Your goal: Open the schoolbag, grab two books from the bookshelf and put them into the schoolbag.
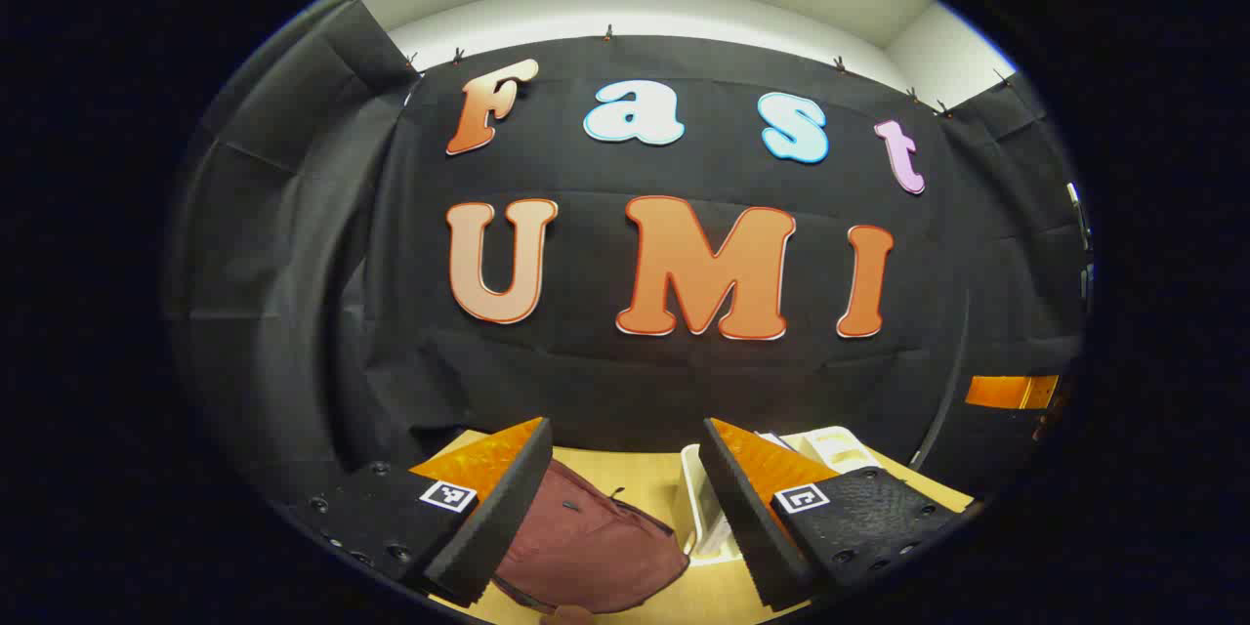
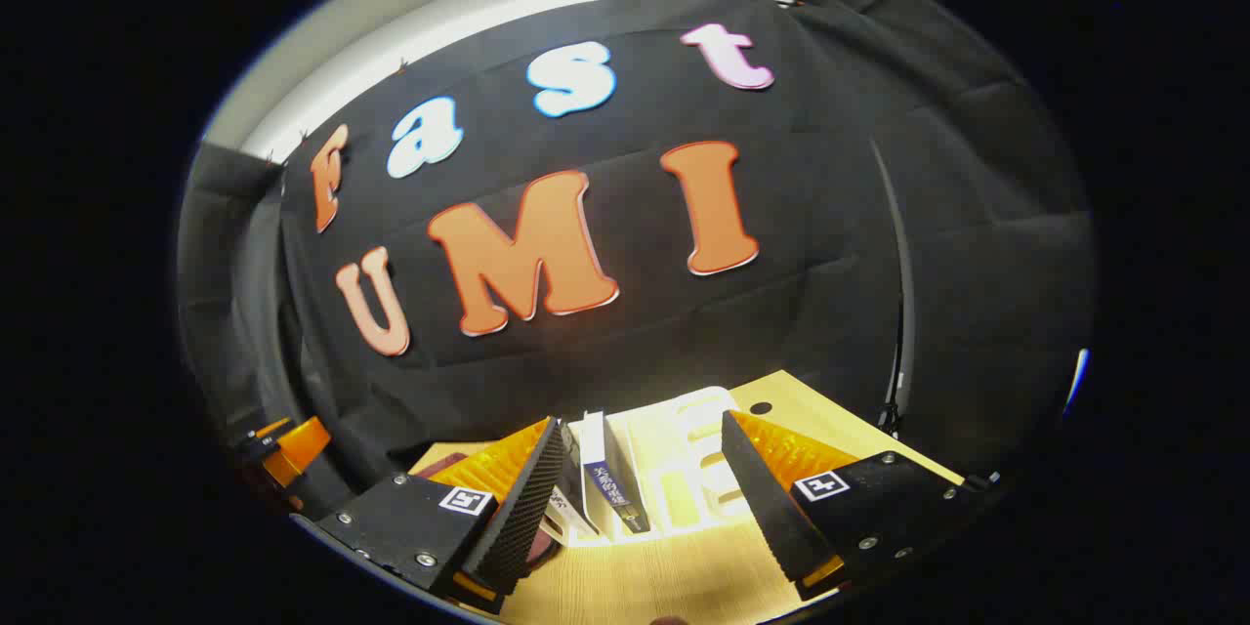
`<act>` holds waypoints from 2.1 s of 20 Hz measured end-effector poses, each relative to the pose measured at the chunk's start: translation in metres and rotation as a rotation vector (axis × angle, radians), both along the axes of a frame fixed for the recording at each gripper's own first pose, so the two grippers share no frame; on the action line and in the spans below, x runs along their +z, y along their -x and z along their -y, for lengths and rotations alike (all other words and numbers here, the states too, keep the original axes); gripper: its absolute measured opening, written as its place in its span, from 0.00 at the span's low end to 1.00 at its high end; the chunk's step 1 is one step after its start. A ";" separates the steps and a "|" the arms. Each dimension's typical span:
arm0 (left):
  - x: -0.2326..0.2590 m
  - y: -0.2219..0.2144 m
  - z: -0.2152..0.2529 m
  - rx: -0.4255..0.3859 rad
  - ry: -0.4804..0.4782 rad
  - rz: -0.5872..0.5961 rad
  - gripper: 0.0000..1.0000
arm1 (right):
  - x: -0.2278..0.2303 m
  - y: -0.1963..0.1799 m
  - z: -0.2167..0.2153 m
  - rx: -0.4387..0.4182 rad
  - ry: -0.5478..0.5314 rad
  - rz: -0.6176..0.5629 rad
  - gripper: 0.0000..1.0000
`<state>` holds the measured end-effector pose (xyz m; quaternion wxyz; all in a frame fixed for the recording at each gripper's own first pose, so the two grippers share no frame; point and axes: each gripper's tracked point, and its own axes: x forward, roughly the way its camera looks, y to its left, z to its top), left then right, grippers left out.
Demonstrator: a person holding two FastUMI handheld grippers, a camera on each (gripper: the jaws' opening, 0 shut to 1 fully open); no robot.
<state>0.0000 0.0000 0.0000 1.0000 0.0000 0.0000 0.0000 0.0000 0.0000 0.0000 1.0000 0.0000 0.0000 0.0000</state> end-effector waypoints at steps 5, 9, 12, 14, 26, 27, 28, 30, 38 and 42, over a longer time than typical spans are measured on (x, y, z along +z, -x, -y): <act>-0.011 0.004 -0.013 0.074 0.040 -0.023 0.95 | -0.001 -0.015 -0.019 0.087 -0.032 -0.065 1.00; -0.007 0.001 -0.009 0.099 0.018 -0.015 0.95 | 0.006 -0.021 -0.014 0.086 0.004 -0.052 1.00; -0.002 0.002 -0.004 0.098 -0.002 -0.014 0.95 | 0.003 -0.019 -0.009 0.081 -0.046 -0.068 0.97; 0.004 0.004 0.001 0.073 0.002 0.029 0.95 | 0.007 -0.017 0.003 0.042 -0.031 -0.012 0.96; -0.018 0.018 0.001 0.093 0.027 -0.034 0.95 | -0.009 0.001 0.029 -0.024 -0.024 -0.055 0.96; -0.016 0.018 -0.001 0.098 0.026 -0.031 0.95 | -0.009 0.000 0.030 -0.028 -0.026 -0.054 0.96; -0.016 0.018 -0.002 0.096 0.022 -0.030 0.95 | -0.011 0.002 0.030 -0.032 -0.025 -0.053 0.96; -0.015 0.017 -0.001 0.087 0.007 -0.031 0.95 | -0.011 0.003 0.029 -0.034 -0.016 -0.052 0.96; -0.020 0.007 0.003 0.072 0.010 -0.044 0.95 | 0.008 0.007 0.025 -0.032 0.074 0.039 0.97; -0.024 0.006 -0.001 0.081 -0.006 -0.045 0.95 | 0.001 0.003 0.028 -0.040 0.094 0.023 0.96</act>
